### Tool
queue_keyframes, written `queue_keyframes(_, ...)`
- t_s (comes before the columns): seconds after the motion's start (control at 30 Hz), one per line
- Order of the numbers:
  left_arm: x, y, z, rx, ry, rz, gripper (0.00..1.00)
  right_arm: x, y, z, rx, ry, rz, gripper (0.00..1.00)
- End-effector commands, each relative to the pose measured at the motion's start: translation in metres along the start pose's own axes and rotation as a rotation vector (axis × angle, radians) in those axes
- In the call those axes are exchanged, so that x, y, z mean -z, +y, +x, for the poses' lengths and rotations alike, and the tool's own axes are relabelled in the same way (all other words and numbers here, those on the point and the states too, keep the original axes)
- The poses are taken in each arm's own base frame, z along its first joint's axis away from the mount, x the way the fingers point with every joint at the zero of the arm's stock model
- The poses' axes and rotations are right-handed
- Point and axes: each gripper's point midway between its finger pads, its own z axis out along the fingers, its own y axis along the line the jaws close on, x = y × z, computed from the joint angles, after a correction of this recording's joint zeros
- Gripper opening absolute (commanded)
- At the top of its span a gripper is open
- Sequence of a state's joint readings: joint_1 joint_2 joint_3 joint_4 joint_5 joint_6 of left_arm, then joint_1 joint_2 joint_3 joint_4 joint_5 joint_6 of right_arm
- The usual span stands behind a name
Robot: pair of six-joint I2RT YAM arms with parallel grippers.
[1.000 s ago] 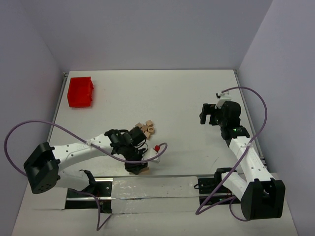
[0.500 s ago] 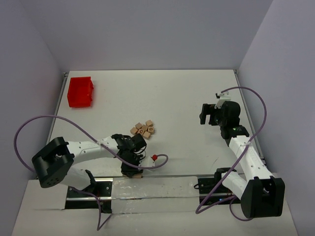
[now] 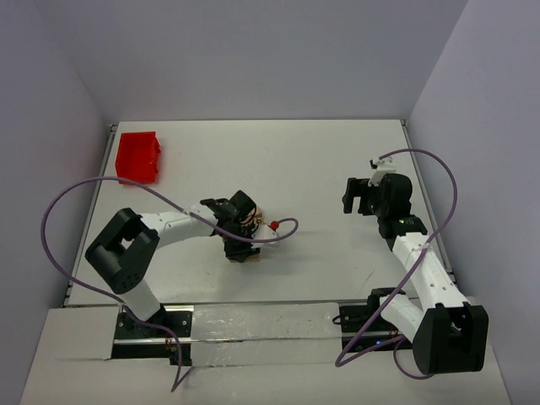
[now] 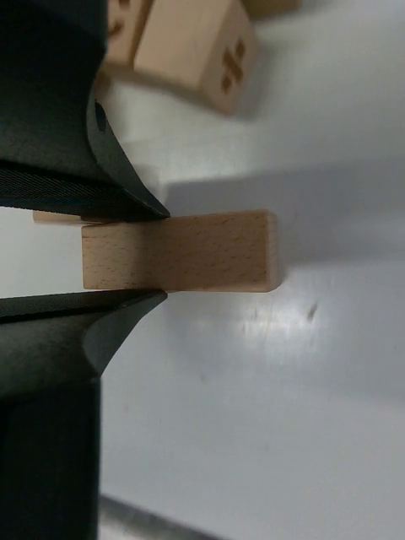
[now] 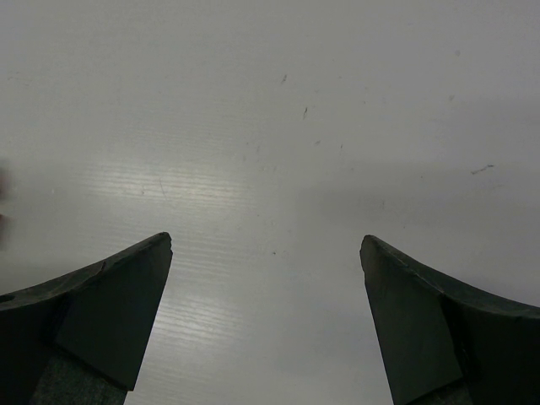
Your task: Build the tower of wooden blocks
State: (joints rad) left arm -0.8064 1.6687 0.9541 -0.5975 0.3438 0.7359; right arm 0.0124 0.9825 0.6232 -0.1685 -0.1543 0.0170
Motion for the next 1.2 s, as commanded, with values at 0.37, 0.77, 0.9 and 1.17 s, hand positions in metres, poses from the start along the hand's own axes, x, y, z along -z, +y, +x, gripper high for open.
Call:
queue_keyframes(0.37,-0.001,0.114,0.021,0.043,0.016,-0.168,0.0,0.005,-0.001,-0.034,0.013,-0.083,0.009,1.0)
queue_keyframes(0.77,0.032,0.099,-0.012,0.063,-0.071,-0.18,0.0,0.009,0.001,-0.036,0.015,-0.097,0.002,1.0)
queue_keyframes(0.9,0.039,0.077,-0.025,0.074,-0.089,-0.191,0.0,0.008,0.002,-0.037,0.015,-0.095,-0.005,1.0)
queue_keyframes(1.17,0.026,0.062,-0.034,0.041,-0.091,-0.149,0.05,0.009,0.002,-0.037,0.016,-0.099,-0.006,1.0)
